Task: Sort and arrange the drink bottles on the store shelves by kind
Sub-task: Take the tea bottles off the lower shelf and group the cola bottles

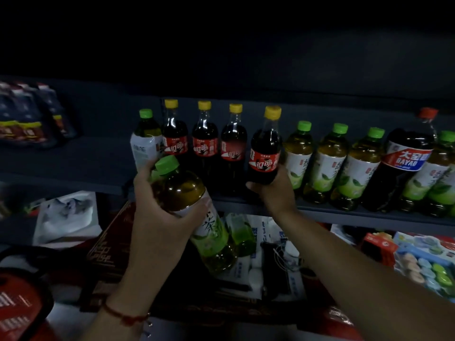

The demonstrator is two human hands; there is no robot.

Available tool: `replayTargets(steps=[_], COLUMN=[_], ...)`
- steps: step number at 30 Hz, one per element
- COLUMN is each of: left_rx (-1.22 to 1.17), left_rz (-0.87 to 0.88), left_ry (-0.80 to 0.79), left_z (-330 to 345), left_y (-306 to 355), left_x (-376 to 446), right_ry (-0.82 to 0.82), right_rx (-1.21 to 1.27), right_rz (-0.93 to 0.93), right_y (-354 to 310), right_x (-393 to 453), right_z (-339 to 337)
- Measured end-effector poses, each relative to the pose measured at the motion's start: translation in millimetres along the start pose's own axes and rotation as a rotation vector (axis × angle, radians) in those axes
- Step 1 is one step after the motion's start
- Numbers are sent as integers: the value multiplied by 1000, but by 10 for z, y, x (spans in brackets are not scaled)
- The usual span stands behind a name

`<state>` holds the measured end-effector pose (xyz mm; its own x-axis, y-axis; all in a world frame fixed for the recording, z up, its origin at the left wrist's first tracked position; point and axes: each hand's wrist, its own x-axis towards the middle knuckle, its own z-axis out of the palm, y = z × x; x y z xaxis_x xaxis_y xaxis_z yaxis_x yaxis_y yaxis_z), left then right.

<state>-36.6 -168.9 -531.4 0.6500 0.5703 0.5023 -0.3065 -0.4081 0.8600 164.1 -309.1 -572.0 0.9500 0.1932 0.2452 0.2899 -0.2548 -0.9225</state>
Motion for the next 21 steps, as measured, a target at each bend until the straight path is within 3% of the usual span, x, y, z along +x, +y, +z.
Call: replayTargets(steps=[9,21], left_rx=[-7,-9], left_rz=[-29,-24], left_ry=[-94,-112], left_z=[-21,10], left_y=[-113,-136], left_x=[5,-6], right_ry=[19,18], right_rx=[-149,-175], right_rz=[1,140], right_y=[134,69], right_x=[302,331], right_z=[236,224])
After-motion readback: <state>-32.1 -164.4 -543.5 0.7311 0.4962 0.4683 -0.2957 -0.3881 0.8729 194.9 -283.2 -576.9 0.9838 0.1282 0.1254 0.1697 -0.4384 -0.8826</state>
